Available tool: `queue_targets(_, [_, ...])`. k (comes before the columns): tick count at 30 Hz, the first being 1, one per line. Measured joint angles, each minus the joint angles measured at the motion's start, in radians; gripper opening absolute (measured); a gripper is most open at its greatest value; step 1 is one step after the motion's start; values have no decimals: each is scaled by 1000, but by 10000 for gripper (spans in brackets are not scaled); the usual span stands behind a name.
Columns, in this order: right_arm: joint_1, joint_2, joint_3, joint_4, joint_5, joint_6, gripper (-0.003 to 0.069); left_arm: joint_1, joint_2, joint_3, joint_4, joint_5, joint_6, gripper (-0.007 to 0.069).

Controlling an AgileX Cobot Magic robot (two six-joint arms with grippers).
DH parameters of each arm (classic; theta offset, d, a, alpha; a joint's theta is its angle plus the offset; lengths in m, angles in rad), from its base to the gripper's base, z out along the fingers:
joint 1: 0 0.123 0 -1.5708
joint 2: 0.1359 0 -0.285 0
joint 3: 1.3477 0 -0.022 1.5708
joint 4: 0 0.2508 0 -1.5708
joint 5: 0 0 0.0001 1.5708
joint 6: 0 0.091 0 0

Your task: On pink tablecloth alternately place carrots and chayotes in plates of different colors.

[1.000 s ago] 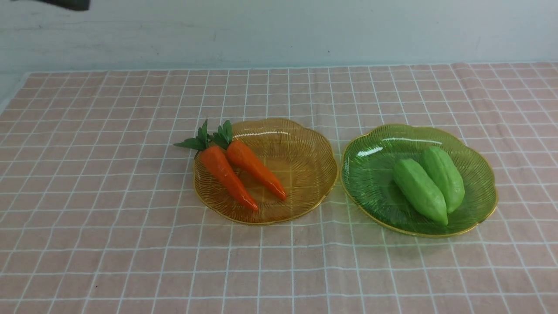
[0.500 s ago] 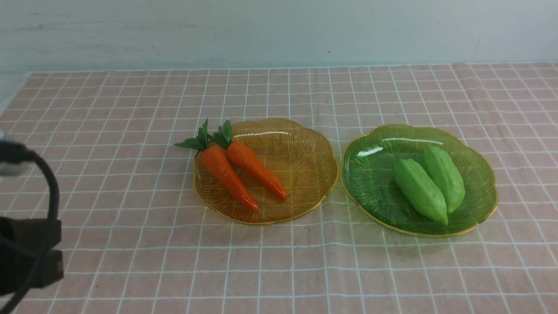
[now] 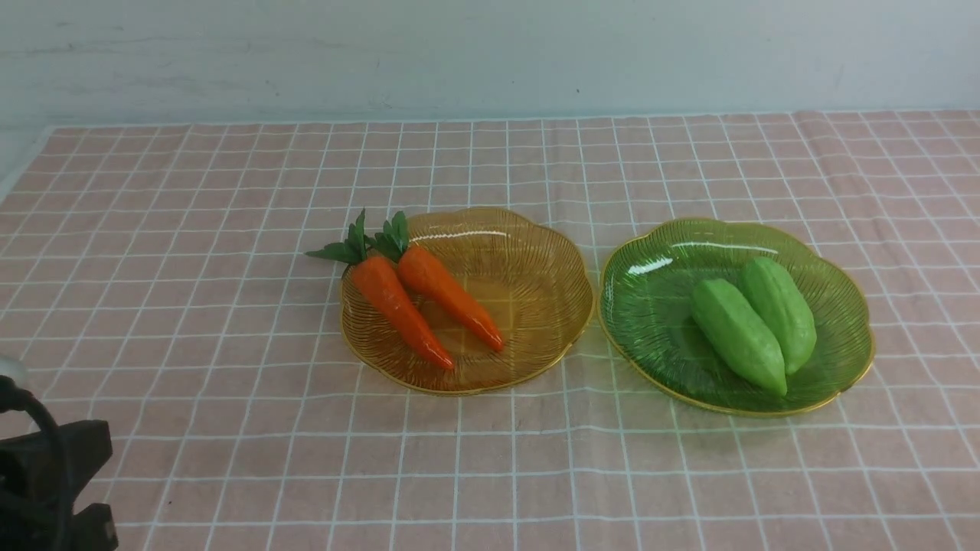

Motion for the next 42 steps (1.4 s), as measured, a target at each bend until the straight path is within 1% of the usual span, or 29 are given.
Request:
queue_targets(5, [0, 0, 0, 0, 0, 0, -15, 0, 0, 1, -19, 87, -20, -3])
queue_targets(42, [0, 0, 0, 0, 0, 0, -15, 0, 0, 1, -19, 88, -27, -3])
